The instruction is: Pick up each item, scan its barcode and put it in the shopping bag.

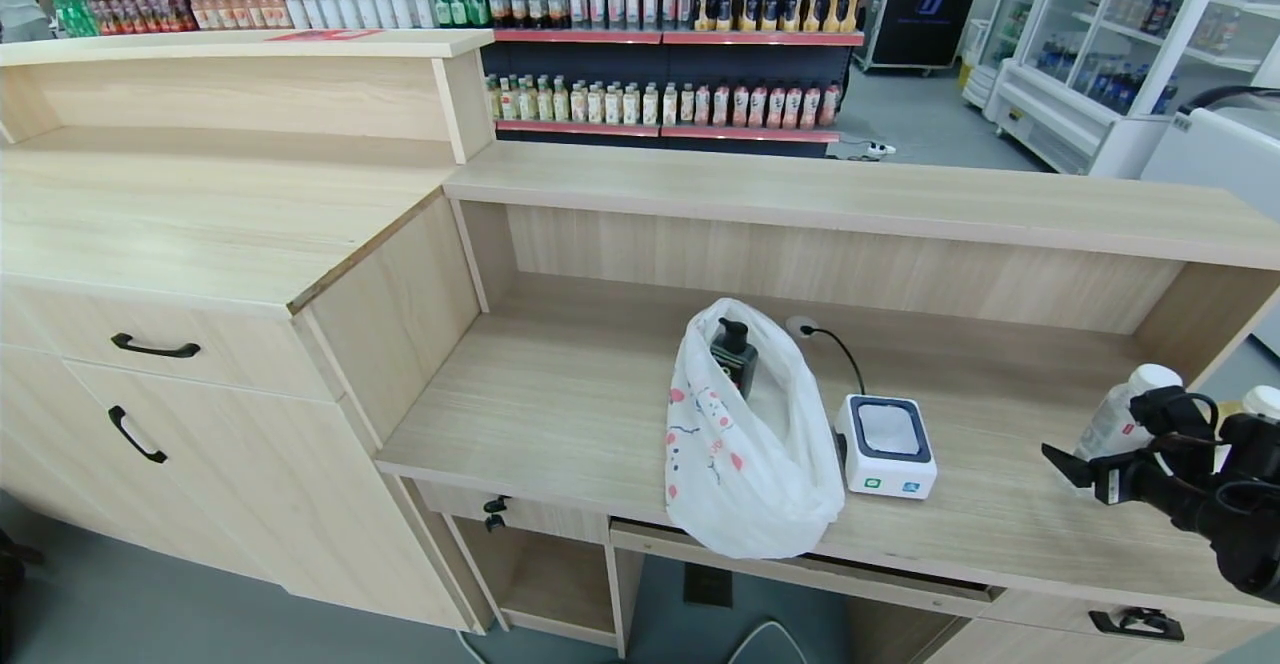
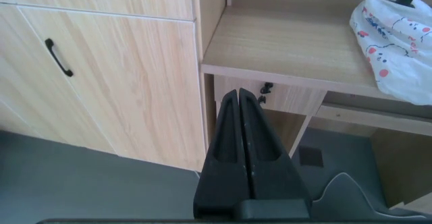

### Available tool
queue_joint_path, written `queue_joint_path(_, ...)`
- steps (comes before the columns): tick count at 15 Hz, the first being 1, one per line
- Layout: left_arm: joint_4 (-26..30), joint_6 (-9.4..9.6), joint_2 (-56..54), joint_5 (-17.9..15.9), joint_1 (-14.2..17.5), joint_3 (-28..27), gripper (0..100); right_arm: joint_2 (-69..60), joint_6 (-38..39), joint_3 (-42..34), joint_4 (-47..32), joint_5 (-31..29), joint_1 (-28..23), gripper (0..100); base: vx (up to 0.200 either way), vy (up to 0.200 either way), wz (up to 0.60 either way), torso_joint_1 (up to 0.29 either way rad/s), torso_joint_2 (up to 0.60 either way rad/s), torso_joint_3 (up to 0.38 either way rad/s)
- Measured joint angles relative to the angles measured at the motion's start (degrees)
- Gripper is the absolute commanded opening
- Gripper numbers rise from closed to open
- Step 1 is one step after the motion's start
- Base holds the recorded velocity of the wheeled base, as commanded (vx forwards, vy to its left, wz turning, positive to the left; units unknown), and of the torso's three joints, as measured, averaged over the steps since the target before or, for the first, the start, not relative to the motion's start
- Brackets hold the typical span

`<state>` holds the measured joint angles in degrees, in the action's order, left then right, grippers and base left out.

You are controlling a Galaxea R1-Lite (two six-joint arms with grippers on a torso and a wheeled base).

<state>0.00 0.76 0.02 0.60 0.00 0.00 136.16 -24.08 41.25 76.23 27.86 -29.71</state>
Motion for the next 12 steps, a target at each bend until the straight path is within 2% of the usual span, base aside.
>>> queue_joint_path(7, 0.0, 0.00, 0.0, 0.0, 0.0, 0.0, 0, -0.8, 0.0, 0.0, -1.3, 4.3, -0.1, 100, 0.000, 0.000, 0.00, 0.000, 0.00, 0.000)
queue_joint_path(11, 0.0, -0.02, 0.0, 0.0, 0.0, 0.0, 0, -1.2, 0.0, 0.3, -1.6, 4.8, -0.4, 100, 0.000, 0.000, 0.00, 0.000, 0.00, 0.000)
queue_joint_path(12, 0.0, -0.02, 0.0, 0.0, 0.0, 0.0, 0, -1.2, 0.0, 0.3, -1.6, 4.8, -0.5, 0, 0.000, 0.000, 0.00, 0.000, 0.00, 0.000)
